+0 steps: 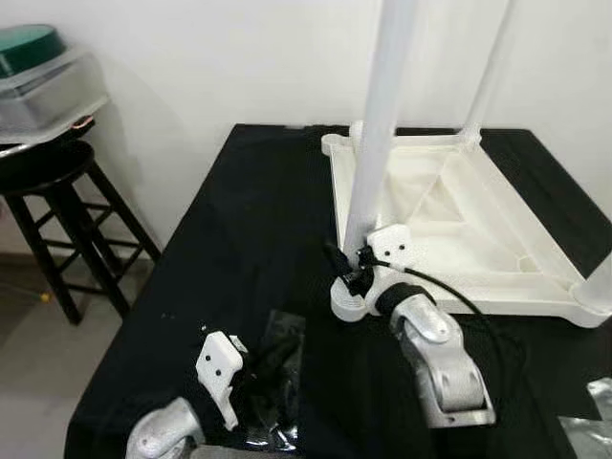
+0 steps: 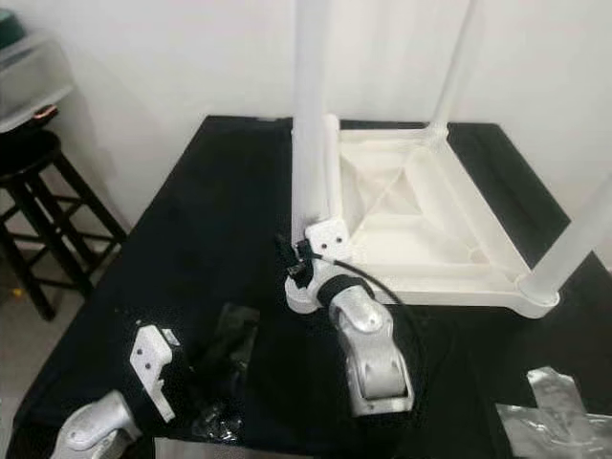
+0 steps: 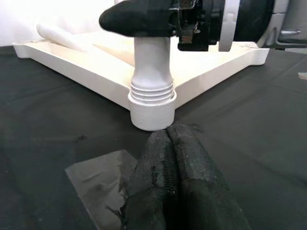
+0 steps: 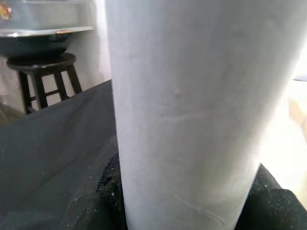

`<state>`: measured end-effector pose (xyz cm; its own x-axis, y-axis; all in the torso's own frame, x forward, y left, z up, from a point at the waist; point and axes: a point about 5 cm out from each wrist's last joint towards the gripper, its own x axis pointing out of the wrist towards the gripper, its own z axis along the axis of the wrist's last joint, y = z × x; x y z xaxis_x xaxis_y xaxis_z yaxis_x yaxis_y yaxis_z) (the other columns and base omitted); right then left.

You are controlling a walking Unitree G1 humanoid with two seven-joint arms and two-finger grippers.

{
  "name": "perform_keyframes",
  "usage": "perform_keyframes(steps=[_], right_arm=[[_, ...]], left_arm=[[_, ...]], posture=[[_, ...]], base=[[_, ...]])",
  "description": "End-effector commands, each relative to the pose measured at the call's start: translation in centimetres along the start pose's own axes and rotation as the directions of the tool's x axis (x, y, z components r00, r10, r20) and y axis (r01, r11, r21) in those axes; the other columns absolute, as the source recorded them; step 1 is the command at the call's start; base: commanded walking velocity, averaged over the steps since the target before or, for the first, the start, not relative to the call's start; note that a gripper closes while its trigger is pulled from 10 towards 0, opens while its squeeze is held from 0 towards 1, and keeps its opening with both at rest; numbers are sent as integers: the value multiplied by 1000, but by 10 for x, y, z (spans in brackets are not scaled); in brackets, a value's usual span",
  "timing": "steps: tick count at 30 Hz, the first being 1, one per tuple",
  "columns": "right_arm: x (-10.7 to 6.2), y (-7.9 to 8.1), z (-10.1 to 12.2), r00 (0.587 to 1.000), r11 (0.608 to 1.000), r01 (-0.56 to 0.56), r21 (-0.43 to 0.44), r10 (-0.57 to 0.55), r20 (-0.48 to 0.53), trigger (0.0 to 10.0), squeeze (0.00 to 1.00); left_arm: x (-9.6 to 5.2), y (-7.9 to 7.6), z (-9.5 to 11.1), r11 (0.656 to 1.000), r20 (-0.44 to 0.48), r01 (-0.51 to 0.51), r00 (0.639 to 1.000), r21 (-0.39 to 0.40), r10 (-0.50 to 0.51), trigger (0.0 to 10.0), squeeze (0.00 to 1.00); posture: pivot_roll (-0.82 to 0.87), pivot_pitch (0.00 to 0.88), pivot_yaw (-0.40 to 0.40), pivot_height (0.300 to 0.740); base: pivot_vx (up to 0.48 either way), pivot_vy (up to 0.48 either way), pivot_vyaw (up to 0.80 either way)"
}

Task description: Building children table

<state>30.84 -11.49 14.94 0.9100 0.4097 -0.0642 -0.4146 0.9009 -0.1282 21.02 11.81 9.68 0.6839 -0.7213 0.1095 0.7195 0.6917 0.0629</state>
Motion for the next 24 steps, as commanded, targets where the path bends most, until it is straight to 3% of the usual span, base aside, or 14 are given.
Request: perform_keyframes(steps=[1, 6, 7, 8, 12, 13, 14, 15, 17, 18, 21, 22, 24], right_arm=[[-4, -4, -37, 985, 1000, 11, 5, -10, -172, 0, 0], [-1, 2, -40, 980, 1000, -29, -12, 26, -198, 0, 0], [0, 8, -37, 979, 998, -56, -9, 53, -196, 10000, 184], [1, 11, -32, 981, 996, -91, 14, 92, -171, 10000, 1000], [4, 17, -19, 973, 978, -208, 29, 209, -93, 10000, 1000], [5, 16, -12, 956, 957, -288, 40, 290, -50, 10000, 408], [5, 16, -12, 956, 957, -288, 40, 290, -50, 10000, 408], [6, 12, -6, 939, 939, -344, 23, 344, -14, 10000, 0], [5, -4, 3, 905, 905, -426, -22, 426, 17, 10000, 0], [5, -4, 3, 905, 905, -426, -22, 426, 17, 10000, 0], [5, -32, 22, 839, 837, -541, -84, 544, 18, 10000, 0], [4, -37, 26, 812, 809, -580, -92, 583, 10, 10000, 0], [4, -40, 28, 795, 791, -604, -96, 607, 4, 10000, 0]], left_arm=[[-3, 2, -5, 1000, -21, 0, 1000, -2, 0, 10000, 0], [-4, 3, -4, 1000, -20, -9, 1000, 3, 9, 10000, 0], [-4, 4, -4, 1000, -17, -16, 1000, 4, 16, 10000, 0], [-4, 4, -4, 1000, -15, -16, 1000, 4, 16, 10000, 0], [-3, 3, -3, 1000, -14, -8, 1000, 2, 8, 10000, 0], [-3, 3, -3, 1000, -14, -5, 1000, 1, 5, 10000, 0], [-3, 3, -3, 1000, -14, -5, 1000, 1, 5, 10000, 0], [-2, 3, -2, 1000, -14, -3, 1000, 1, 3, 10000, 0], [-1, 3, -1, 1000, -11, -2, 1000, 3, 2, 10000, 0], [-1, 3, -1, 1000, -11, -2, 1000, 3, 2, 10000, 0], [1, 4, 0, 1000, -6, -5, 1000, 8, 5, 10000, 0], [1, 4, 1, 1000, -5, -5, 1000, 9, 5, 10000, 0], [1, 4, 1, 1000, -4, -4, 1000, 10, 4, 10000, 0]], posture=[[30, 52, 25, 740], [33, 53, 28, 740], [36, 49, 32, 740], [36, 49, 32, 740], [36, 49, 40, 740], [36, 52, 45, 740], [36, 52, 45, 740], [44, 53, 44, 740], [44, 60, 45, 740], [44, 60, 45, 740], [45, 69, 46, 740], [44, 79, 48, 740], [44, 79, 48, 740]], base=[[0, 0, 0], [0, 0, 0], [0, 0, 0], [0, 0, 0], [0, 0, 0], [0, 0, 0], [0, 0, 0], [0, 0, 0], [0, 0, 0], [0, 0, 0], [0, 0, 0], [0, 0, 0], [0, 0, 0]])
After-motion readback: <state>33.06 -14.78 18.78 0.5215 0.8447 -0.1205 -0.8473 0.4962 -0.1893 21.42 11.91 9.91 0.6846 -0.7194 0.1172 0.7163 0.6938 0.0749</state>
